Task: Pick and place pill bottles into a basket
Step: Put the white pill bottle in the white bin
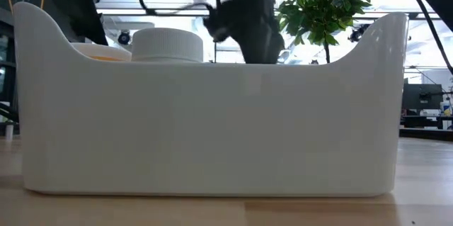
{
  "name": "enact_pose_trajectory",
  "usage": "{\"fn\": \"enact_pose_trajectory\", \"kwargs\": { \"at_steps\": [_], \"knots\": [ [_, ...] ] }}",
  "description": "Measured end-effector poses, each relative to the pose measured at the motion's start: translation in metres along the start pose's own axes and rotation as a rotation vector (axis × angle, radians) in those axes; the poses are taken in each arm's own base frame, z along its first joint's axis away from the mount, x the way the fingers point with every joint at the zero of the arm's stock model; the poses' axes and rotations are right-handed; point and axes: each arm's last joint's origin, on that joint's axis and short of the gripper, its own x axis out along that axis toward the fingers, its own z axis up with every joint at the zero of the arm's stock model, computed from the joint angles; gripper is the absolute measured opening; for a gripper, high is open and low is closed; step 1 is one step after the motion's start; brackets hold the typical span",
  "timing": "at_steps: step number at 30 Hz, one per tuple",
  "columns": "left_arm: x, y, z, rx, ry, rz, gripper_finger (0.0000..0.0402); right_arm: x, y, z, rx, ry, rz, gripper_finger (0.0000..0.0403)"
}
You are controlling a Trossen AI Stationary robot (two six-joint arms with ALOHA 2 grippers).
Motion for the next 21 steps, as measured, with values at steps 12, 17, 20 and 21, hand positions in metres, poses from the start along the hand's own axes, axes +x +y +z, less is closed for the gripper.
{"fn": "enact_pose_trajectory", "kwargs": {
  "at_steps": [12,17,20,21],
  "knots": [
    [0.0,0.0,0.0,0.0,-0.001,0.0,0.0216,0.024,-0.011,-0.002,0.047,0.087,0.021,0.0329],
    [0.0,0.0,0.0,0.0,-0.001,0.0,0.0216,0.027,-0.009,0.001,0.068,0.071,0.069,0.0328],
    [0.0,0.0,0.0,0.001,-0.001,0.0,0.0216,0.029,-0.008,0.0,0.086,0.089,0.086,0.0329],
    [0.0,0.0,0.0,0.001,-0.001,0.0,0.0216,0.029,-0.008,0.0,0.091,0.093,0.092,0.0329]
  ]
}}
